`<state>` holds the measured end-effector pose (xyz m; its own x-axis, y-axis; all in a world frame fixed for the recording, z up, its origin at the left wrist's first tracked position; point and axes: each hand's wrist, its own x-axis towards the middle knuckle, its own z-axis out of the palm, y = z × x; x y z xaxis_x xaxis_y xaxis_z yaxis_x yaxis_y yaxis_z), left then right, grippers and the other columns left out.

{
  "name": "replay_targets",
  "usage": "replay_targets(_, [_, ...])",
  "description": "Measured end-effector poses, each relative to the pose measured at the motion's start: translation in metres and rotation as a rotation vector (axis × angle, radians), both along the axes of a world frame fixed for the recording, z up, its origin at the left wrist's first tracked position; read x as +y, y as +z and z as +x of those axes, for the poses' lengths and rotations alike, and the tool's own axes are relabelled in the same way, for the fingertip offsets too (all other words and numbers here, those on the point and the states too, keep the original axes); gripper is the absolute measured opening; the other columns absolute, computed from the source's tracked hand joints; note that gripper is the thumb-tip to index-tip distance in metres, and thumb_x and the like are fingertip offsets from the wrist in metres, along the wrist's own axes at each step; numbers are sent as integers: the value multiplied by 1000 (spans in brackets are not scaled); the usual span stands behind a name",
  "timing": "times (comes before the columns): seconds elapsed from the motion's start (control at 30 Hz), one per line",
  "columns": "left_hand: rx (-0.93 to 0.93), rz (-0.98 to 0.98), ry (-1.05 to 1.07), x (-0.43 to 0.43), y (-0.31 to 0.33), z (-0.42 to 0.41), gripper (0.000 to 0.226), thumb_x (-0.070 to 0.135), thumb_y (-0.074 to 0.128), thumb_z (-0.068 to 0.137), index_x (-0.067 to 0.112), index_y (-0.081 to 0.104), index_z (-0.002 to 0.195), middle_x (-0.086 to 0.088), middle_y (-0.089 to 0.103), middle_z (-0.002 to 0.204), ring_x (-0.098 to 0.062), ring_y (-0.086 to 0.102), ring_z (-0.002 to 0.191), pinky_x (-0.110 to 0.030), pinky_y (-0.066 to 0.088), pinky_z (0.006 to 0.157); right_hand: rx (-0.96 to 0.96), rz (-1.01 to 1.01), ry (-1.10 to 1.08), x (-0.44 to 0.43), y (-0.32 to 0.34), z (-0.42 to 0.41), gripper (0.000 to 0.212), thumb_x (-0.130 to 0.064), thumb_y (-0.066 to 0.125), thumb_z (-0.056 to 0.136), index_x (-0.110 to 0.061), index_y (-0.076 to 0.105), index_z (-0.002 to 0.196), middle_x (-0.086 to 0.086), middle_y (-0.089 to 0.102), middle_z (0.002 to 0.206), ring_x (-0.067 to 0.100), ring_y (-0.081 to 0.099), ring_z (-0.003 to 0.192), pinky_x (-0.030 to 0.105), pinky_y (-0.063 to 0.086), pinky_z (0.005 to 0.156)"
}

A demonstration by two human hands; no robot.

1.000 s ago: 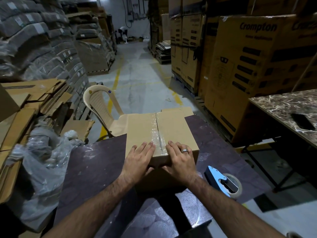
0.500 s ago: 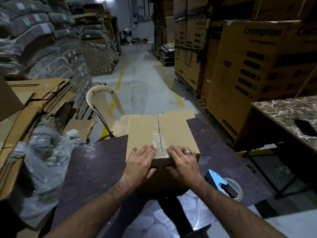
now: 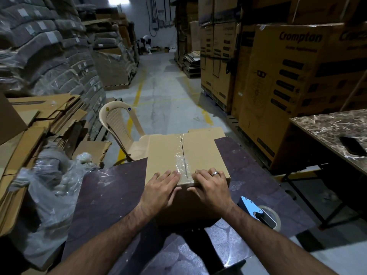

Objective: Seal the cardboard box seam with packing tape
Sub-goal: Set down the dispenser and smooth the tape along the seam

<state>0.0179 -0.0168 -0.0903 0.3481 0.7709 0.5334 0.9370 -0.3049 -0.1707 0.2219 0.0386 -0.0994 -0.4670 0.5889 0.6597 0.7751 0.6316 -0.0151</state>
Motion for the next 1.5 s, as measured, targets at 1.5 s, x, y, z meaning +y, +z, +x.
replay_targets(1.5, [-323,-203,5,-2,5,-2,37,27,39,94,18,64,120,0,68,121,-18,65,109,-33,54,91,113,37,-76,-2,-7,-22,58,-73,55,76,-15,56,73,2,55,74,24,51,69,40,38,71])
